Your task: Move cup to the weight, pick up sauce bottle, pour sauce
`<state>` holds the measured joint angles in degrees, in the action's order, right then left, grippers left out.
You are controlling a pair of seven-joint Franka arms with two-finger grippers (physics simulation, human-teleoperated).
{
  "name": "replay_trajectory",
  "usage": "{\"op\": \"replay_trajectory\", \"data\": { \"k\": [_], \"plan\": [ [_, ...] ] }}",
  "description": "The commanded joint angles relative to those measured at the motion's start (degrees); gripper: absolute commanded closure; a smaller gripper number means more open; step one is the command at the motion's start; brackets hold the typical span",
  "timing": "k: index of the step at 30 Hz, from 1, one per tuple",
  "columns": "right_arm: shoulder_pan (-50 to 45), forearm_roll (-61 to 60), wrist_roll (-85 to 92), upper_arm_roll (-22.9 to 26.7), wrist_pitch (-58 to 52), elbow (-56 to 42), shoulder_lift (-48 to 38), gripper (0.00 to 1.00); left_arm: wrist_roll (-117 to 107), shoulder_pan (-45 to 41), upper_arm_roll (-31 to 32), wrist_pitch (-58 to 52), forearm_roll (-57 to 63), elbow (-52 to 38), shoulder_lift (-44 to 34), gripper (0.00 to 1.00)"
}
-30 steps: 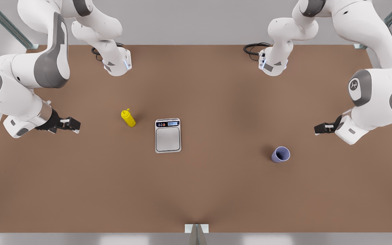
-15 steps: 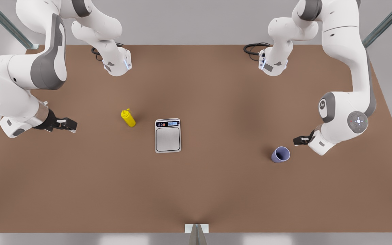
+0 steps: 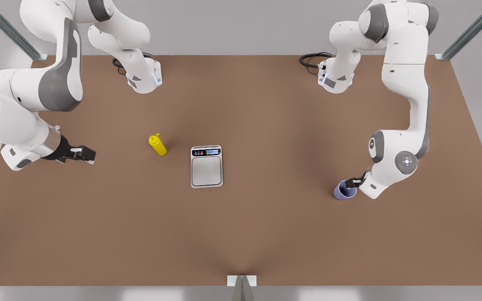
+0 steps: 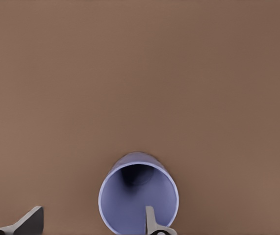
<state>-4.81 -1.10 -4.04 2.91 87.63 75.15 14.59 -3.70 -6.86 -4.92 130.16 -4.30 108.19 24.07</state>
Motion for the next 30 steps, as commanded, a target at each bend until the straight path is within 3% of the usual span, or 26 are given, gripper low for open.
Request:
{"op": "replay_trajectory", "data": {
  "k": [1,10,12,15,17,21,24,26,30],
  "plan": [
    [0.0,0.0,0.0,0.0,0.0,0.0,0.0,0.0,-0.1,0.0,0.0,0.0,0.0,0.0,0.1,0.0],
    [0.4,0.5,0.9,0.0,0.0,-0.5,1.1,0.0,-2.4,-1.3,0.0,6.2,0.0,3.3,3.6,0.4],
    [0.8,1.2,3.3,0.0,-0.2,-0.5,1.0,0.0,-2.5,-1.6,0.0,7.1,0.0,3.3,4.3,0.57],
    [0.8,0.2,5.6,0.0,-0.3,-0.5,1.0,0.0,-2.5,-1.6,0.0,7.8,0.0,3.3,4.8,0.64],
    [0.7,0.0,6.9,0.0,-0.2,-0.5,1.0,0.0,-1.4,-1.6,0.0,7.9,0.0,3.3,4.9,0.79],
    [0.5,0.2,16.9,0.0,-0.8,-0.3,1.0,0.0,-1.4,-1.7,0.0,8.1,0.0,3.3,5.2,0.79],
    [0.2,-1.0,47.8,-0.4,-1.8,2.4,0.4,0.0,-1.4,-1.7,0.0,8.3,0.0,3.3,5.2,0.79],
    [5.8,-6.6,71.1,-0.2,-0.9,7.0,-1.0,0.0,-1.5,-1.7,0.0,8.3,0.0,3.3,5.2,0.79],
    [12.2,-19.6,90.0,-0.2,4.8,19.9,-2.7,0.0,-1.8,-1.7,0.0,8.2,0.0,3.3,4.7,0.79]
  ]
}}
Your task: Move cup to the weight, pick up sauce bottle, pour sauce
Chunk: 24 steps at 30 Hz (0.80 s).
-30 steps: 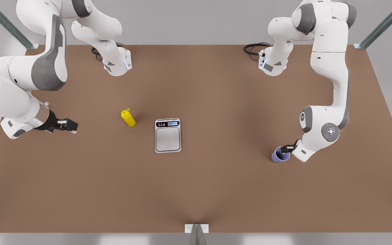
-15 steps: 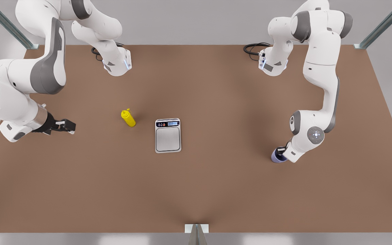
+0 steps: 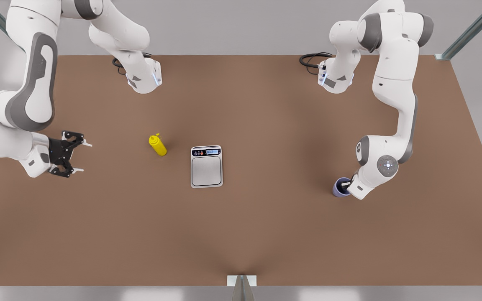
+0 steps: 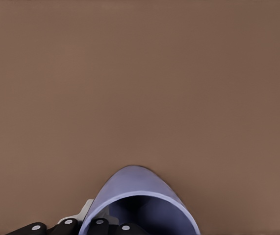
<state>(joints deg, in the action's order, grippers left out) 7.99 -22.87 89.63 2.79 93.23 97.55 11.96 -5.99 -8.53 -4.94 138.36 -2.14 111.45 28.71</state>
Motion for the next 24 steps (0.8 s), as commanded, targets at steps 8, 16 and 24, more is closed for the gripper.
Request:
{"op": "replay_trajectory", "data": {
  "k": [8,16,24],
  "plan": [
    [8.2,-18.1,39.3,0.1,1.9,19.5,1.9,0.0,-3.6,-0.3,2.6,0.1,-2.3,-0.5,-0.7,0.79],
    [11.4,-26.8,53.4,0.1,0.4,31.7,7.4,0.0,-11.9,-3.9,5.4,0.6,-2.3,-1.3,-0.9,0.79],
    [10.2,-32.5,66.8,-0.1,4.5,38.6,10.0,0.0,-21.1,-9.9,5.8,0.6,-3.0,-3.7,-1.1,0.79]
  ]
}}
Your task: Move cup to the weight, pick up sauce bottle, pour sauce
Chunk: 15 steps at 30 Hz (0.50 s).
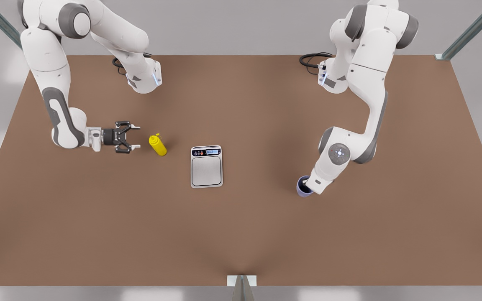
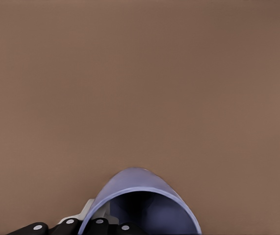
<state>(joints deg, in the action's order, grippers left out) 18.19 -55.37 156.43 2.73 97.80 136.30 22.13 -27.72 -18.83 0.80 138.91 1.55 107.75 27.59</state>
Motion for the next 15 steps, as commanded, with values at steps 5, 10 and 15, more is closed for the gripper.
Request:
{"op": "replay_trajectory", "data": {
  "k": [5,10,15],
  "plan": [
    [-1.7,-0.6,1.2,-0.4,0.3,0.5,1.1,0.0,-1.7,-2.4,0.2,0.0,-9.0,-1.3,0.8,0.79],
    [-3.2,-5.1,6.3,-0.4,2.0,0.3,1.8,0.0,-6.9,-5.7,0.2,-0.7,-9.0,-4.6,2.3,0.79],
    [-2.5,-5.6,8.1,-0.4,2.5,0.2,1.9,0.0,-13.3,-9.6,0.2,-0.8,-9.0,-9.6,5.5,0.79]
  ]
}}
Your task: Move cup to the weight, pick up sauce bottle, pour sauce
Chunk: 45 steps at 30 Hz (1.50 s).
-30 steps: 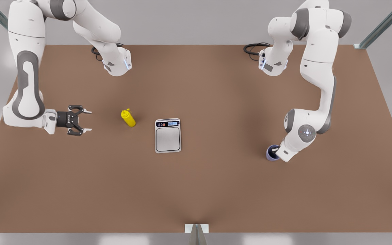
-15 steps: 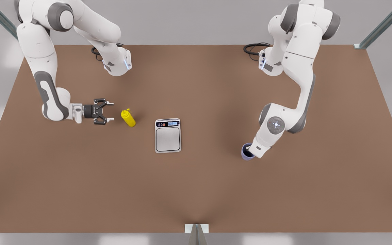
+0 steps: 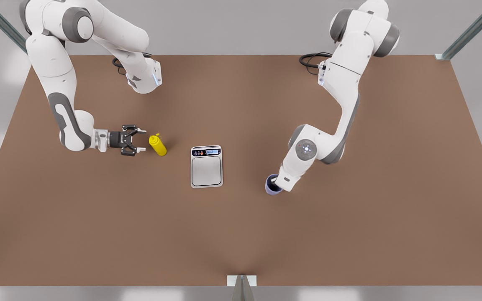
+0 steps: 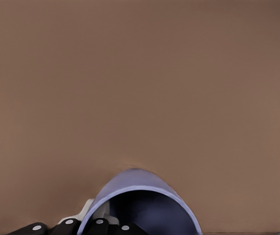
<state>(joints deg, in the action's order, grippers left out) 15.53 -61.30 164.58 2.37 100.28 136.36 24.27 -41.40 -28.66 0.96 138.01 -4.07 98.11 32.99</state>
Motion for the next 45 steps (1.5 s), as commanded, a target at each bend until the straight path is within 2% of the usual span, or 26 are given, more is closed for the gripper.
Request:
{"op": "replay_trajectory", "data": {
  "k": [1,9,19,45],
  "plan": [
    [-0.2,-0.3,0.0,0.0,0.0,0.0,0.1,0.0,-0.2,-0.3,0.0,0.0,-3.4,-0.1,0.1,0.79],
    [-0.6,-0.8,0.0,-0.1,0.0,-1.8,2.1,0.0,-2.7,-1.7,0.0,-0.5,-3.4,-2.4,1.1,0.79],
    [-3.4,-3.2,0.4,-0.5,0.0,-2.5,3.8,0.0,-10.8,-7.6,0.0,-4.7,-3.4,-14.8,8.6,0.79],
    [-5.6,-6.8,1.9,-2.6,1.1,-4.8,6.8,0.0,-25.8,-19.9,-0.3,-6.9,-2.2,-28.5,18.2,0.79]
  ]
}}
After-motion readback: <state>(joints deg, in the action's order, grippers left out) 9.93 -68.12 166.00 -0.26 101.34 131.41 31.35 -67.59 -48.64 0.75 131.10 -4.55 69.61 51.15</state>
